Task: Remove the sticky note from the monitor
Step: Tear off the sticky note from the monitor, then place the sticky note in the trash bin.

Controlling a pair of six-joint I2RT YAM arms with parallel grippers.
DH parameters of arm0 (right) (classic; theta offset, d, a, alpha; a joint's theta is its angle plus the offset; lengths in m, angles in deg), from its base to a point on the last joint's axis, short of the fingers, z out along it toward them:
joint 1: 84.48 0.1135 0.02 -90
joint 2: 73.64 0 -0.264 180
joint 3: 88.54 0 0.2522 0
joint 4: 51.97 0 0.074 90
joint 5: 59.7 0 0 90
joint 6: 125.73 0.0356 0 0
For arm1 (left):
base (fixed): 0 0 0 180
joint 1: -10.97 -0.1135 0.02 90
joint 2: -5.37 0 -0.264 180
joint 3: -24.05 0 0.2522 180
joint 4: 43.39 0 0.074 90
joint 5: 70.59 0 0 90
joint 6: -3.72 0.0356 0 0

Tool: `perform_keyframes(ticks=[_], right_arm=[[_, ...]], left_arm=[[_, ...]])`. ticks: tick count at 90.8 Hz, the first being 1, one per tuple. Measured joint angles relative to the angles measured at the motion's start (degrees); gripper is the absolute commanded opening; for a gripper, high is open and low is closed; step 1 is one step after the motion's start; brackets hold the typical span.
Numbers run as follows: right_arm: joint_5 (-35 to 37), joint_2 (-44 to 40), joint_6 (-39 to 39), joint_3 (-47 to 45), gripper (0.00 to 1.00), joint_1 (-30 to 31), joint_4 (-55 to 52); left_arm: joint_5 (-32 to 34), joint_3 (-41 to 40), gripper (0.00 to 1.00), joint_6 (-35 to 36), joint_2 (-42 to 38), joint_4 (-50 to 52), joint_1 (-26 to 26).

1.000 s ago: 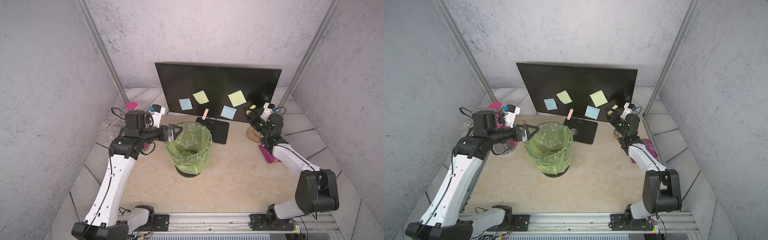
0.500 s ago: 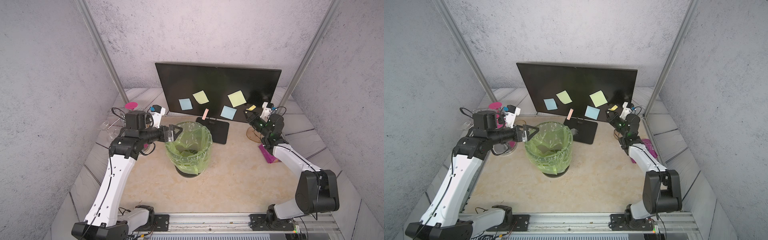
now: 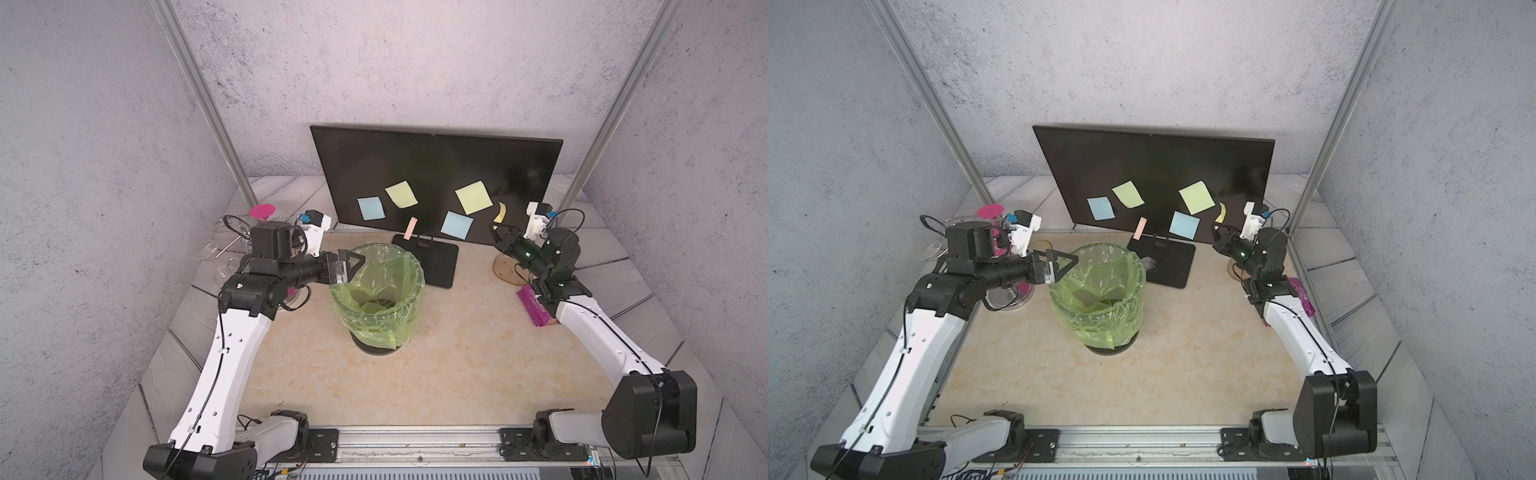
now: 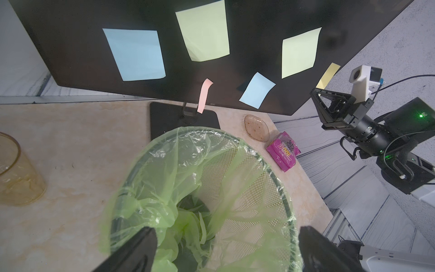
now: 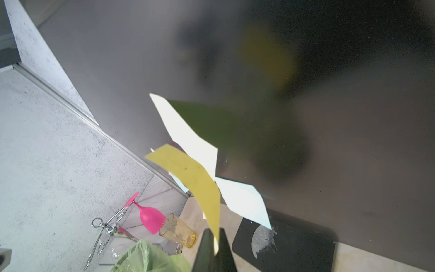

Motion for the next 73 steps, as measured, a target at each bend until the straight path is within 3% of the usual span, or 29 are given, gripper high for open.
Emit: perform_keyframes(ticks=[11,30,46,58,73], right_arm=[[0.4,-0.9,-7.7,3.4,0.0,5.2,-6.8],[2.3,-0.6,-26.9,18.0,0.0,22.0,-21.9],[5.0,5.7,-41.0,28.2,0.04,34.3,-34.1],[8.7,13.6,-47.5,32.2,0.13,38.8,-42.4],[14.3,19.8,-50.9,33.7,0.5,40.0,-49.5]], left_arm=[[0.0,0.0,1.0,0.0,0.0,0.0,0.0],[0.4,0.0,1.0,0.0,0.1,0.0,0.0],[1.0,0.0,1.0,0.0,0.1,0.1,-1.7],[0.8,0.0,1.0,-0.1,0.1,0.1,-5.2],[0.0,0.0,1.0,-1.0,0.1,0.0,-7.4]])
